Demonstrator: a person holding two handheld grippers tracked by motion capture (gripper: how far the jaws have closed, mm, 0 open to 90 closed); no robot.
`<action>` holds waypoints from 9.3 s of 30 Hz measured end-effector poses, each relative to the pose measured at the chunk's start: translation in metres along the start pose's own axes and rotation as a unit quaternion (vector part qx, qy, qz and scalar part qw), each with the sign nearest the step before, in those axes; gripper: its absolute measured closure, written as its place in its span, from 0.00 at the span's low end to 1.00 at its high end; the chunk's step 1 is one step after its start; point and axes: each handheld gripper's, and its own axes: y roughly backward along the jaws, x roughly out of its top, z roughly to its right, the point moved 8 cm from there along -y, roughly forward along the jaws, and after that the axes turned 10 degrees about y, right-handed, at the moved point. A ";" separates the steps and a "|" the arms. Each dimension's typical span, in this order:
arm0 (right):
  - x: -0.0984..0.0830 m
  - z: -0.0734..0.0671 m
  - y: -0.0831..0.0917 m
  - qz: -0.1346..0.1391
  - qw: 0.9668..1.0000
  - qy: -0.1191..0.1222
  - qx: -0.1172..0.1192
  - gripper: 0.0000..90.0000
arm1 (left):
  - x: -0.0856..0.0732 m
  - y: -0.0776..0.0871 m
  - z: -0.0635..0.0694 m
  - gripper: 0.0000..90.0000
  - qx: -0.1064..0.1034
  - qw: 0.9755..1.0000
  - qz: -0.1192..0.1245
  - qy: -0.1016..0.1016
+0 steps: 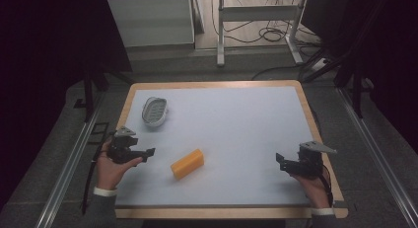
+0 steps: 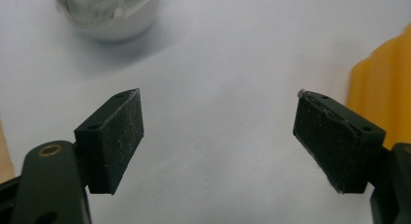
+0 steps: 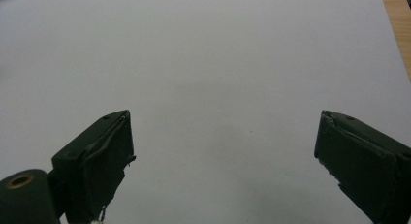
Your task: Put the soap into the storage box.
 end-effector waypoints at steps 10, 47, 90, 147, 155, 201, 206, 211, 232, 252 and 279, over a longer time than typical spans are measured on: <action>-0.004 0.004 0.003 -0.005 1.000 0.010 -0.016 0.08 | 0.008 0.011 0.016 0.19 -0.018 1.000 -0.004 -0.017; -0.004 0.008 0.006 -0.003 0.999 0.013 -0.032 0.08 | 0.027 0.006 0.066 0.19 -0.037 0.995 -0.030 -0.093; -0.010 0.008 0.000 -0.016 0.999 0.016 -0.032 0.08 | -0.007 -0.058 0.116 0.25 -0.066 0.981 -0.132 -0.123; -0.009 0.015 0.006 -0.008 0.999 0.010 -0.040 0.08 | 0.014 -0.044 0.102 0.68 -0.066 0.985 -0.114 -0.114; -0.010 0.016 0.005 -0.010 0.999 0.006 -0.040 0.08 | 0.028 -0.034 0.096 0.68 -0.067 0.988 -0.096 -0.104; -0.009 0.013 0.001 -0.003 0.999 0.008 -0.034 0.08 | 0.090 -0.027 0.057 0.68 -0.040 0.996 -0.055 -0.054; -0.009 0.013 0.001 -0.003 0.999 0.009 -0.035 0.08 | 0.096 -0.028 0.053 0.68 -0.042 0.996 -0.060 -0.049; -0.009 0.012 0.000 -0.005 0.999 0.010 -0.034 0.08 | 0.104 -0.029 0.049 0.68 -0.033 0.997 -0.056 -0.046; -0.010 0.012 0.001 -0.006 0.999 0.012 -0.034 0.08 | 0.124 -0.041 0.026 0.68 -0.019 0.998 -0.062 -0.019; -0.011 0.017 0.000 -0.006 0.999 0.003 -0.044 0.08 | 0.143 -0.061 -0.008 0.68 -0.008 0.997 -0.064 0.032; -0.013 0.020 0.000 -0.007 0.999 -0.002 -0.045 0.08 | 0.158 -0.081 -0.047 0.68 0.027 0.994 -0.049 0.096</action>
